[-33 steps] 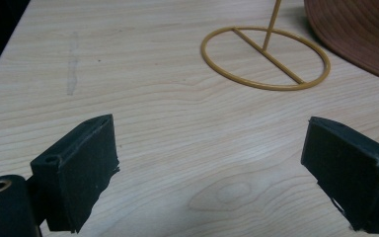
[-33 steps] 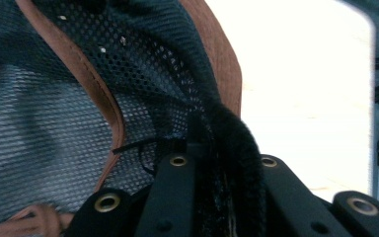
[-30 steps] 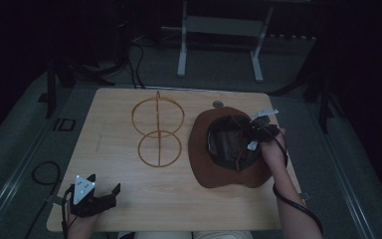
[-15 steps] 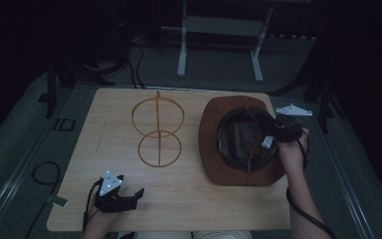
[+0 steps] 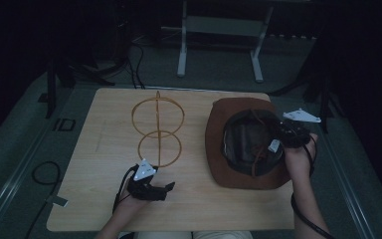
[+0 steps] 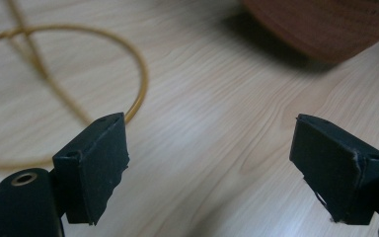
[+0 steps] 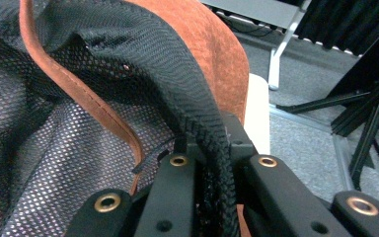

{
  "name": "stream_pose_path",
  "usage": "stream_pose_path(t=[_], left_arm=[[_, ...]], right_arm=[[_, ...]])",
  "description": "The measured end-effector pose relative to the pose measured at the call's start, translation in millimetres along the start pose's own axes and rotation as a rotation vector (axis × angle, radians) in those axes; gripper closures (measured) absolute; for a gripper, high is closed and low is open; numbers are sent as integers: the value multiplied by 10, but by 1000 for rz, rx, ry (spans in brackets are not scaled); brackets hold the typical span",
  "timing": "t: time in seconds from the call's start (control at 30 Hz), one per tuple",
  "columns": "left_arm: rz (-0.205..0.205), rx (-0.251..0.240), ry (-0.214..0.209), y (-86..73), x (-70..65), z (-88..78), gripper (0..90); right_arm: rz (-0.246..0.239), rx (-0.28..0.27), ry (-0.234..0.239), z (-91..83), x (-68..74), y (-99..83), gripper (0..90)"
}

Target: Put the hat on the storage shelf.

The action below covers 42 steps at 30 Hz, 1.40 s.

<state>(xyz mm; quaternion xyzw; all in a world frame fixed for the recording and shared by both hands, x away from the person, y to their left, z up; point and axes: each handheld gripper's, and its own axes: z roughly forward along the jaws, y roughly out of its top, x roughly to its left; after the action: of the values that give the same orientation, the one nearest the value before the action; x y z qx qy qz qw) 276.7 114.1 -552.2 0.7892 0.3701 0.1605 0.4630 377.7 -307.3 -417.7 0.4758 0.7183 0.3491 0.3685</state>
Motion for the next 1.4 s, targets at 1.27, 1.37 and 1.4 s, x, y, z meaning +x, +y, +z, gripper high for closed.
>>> stream_pose_path(t=[1.27, 1.37, 1.4], left_arm=[[119, -78, 7, 1722, -471, 769, 153], [90, -89, 52, 1741, -475, 799, 181], [77, -94, 69, 1744, -471, 805, 195]], right_arm=[[-37, -123, 53, -412, 264, 80, 856], [-48, -146, 72, -501, 324, 72, 856], [-54, -150, 75, -528, 343, 66, 856]])
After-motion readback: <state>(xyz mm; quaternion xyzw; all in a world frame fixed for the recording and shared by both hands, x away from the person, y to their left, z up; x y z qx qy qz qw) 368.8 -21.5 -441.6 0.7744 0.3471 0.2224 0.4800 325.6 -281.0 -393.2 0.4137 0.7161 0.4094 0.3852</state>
